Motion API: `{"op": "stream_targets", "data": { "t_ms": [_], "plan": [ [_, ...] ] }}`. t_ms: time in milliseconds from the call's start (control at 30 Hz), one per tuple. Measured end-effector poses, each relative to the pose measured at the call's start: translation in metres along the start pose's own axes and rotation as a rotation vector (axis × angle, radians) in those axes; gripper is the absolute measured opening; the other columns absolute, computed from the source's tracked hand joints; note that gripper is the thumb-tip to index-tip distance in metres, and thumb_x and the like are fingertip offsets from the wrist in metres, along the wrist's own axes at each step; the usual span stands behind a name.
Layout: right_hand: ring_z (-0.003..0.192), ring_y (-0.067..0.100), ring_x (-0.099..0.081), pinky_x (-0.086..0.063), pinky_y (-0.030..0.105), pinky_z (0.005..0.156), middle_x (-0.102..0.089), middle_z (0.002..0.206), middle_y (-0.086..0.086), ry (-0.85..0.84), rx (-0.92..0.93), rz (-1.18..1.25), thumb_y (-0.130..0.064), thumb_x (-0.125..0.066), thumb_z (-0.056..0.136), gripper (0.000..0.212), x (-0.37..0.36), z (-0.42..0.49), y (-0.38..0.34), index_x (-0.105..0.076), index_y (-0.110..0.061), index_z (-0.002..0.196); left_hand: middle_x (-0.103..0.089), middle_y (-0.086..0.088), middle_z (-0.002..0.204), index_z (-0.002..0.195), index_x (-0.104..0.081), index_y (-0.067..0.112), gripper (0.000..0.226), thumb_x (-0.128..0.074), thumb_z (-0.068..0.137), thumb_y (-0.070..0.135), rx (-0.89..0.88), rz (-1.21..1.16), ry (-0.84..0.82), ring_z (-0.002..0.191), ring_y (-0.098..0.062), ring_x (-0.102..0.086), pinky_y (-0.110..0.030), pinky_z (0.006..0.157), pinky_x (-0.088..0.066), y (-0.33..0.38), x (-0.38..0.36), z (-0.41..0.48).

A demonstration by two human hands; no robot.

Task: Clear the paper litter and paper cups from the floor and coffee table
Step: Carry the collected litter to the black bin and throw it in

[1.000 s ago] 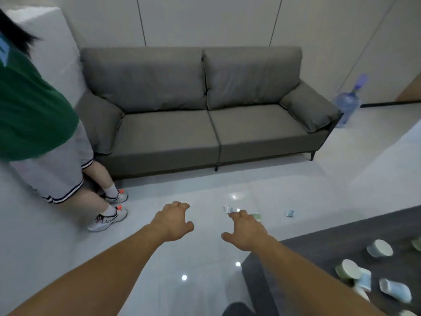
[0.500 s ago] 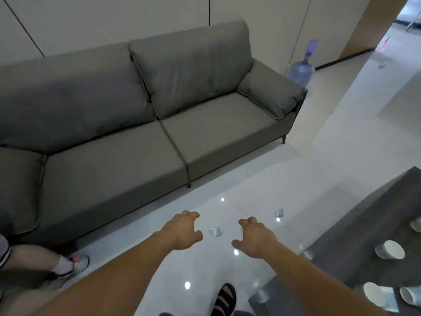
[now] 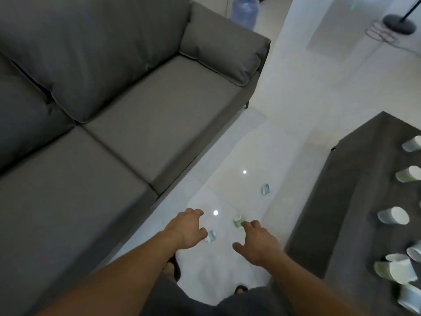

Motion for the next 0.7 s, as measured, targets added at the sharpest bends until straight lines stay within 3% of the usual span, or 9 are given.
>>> {"op": "stream_targets", "data": {
  "t_ms": [267, 433, 700],
  "plan": [
    [0.121, 0.029, -0.047, -0.046, 0.040, 0.090, -0.031, 0.148, 0.005, -0.059, -0.183, 0.227, -0.060, -0.050, 0.088, 0.078, -0.104, 0.180, -0.021, -0.020, -0.024, 0.151, -0.037, -0.003, 0.147, 0.146, -0.031, 0.023, 0.064, -0.053, 0.089, 0.041, -0.048, 0.038, -0.102, 0.129, -0.021, -0.041, -0.032, 0.099, -0.037, -0.071, -0.037, 0.203],
    [0.122, 0.033, -0.046, -0.045, 0.042, 0.091, -0.032, 0.146, 0.008, -0.067, -0.250, 0.292, -0.063, -0.054, 0.086, 0.083, -0.215, 0.321, 0.003, -0.019, -0.022, 0.150, -0.041, -0.005, 0.143, 0.144, -0.035, 0.023, 0.062, -0.054, 0.088, 0.042, -0.065, 0.077, -0.118, 0.125, -0.024, -0.045, -0.031, 0.094, -0.037, -0.115, -0.130, 0.343],
    [0.104, 0.033, -0.055, -0.039, 0.036, 0.071, -0.034, 0.132, 0.006, -0.082, -0.368, 0.300, -0.070, -0.067, 0.071, 0.097, -0.398, 0.448, 0.032, -0.020, -0.023, 0.141, -0.041, -0.002, 0.144, 0.143, -0.036, 0.025, 0.059, -0.053, 0.090, 0.042, -0.011, 0.083, -0.252, 0.123, -0.023, -0.049, -0.034, 0.097, -0.041, -0.190, -0.292, 0.467]
  ]
}}
Point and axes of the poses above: each hand's wrist, its own z-axis towards the middle knuckle, its own x-axis out of the back of the hand, y = z × x, the point moved 4 cm from there along z, towards the middle knuckle
